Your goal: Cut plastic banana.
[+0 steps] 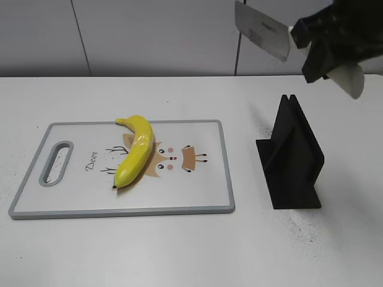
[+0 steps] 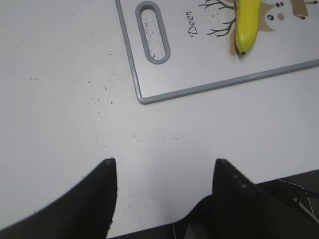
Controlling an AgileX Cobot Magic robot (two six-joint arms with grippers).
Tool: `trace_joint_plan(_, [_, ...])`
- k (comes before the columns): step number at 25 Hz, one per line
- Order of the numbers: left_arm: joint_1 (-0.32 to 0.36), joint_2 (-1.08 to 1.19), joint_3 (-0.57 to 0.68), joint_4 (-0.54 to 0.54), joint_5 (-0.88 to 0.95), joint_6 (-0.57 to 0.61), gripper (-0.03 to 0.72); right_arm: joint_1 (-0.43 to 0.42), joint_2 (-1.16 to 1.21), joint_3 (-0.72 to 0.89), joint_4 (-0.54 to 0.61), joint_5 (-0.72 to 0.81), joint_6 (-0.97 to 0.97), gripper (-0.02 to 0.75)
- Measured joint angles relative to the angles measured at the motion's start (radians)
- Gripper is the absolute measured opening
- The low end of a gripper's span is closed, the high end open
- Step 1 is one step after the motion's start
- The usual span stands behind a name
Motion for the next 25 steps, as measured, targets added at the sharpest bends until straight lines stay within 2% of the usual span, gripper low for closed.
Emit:
trace_joint_plan(6, [0.0,-0.254,0.179,0.001,-0.064,0.0,0.551,0.0,-0.052,0.185,-0.067,-0.101,0.161,0.161])
trace_joint_plan(12, [0.0,-0.481,0.321,0.004,-0.112,0.0,0.545,0.0,-0.052,0.265,-0.082,-0.151,0.203,0.161])
trace_joint_plan(19, [0.0,-0.66,0.331,0.002,-0.118,0.0,0.543,0.0,-0.052,0.279,-0.116,-0.173,0.244,0.161])
trace_joint_plan(25, [0.0,-0.672,0.331,-0.004,-0.118,0.0,0.542,0.0,-0.054,0.291,-0.12,-0.18,0.264,0.161])
